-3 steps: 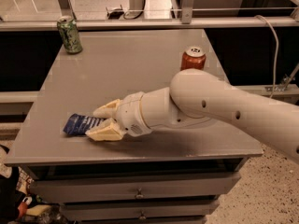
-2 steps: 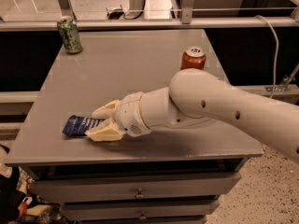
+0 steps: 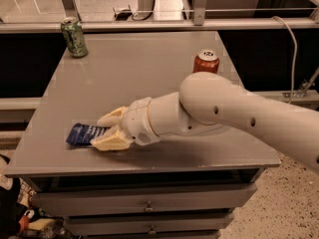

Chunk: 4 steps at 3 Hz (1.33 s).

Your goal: Move rxbar blueberry near green can

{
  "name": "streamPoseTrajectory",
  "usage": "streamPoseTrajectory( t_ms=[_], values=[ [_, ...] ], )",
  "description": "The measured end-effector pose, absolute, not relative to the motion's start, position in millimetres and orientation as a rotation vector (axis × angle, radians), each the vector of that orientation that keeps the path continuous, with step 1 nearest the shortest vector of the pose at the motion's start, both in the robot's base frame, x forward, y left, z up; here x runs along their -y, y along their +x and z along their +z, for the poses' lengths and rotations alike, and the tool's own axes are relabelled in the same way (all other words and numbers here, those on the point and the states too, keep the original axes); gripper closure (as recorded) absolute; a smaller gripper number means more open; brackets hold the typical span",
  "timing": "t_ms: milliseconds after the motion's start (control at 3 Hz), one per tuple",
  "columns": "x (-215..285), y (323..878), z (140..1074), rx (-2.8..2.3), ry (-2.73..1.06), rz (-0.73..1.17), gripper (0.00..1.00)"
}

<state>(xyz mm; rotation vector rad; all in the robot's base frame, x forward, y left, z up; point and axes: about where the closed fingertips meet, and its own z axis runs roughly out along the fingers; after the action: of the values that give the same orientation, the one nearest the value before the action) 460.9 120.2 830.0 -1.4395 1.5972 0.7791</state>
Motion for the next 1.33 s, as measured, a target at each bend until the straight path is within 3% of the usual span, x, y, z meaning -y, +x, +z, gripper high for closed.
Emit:
streamPoseTrajectory(
  t_ms=[667,1333],
  values=[
    [-116.1,468.6,878.5,-1.610,-1.562,0.654,1.00],
    [-107.8,535.9,955.3,-1.736,-1.563,0.428,1.00]
  ],
)
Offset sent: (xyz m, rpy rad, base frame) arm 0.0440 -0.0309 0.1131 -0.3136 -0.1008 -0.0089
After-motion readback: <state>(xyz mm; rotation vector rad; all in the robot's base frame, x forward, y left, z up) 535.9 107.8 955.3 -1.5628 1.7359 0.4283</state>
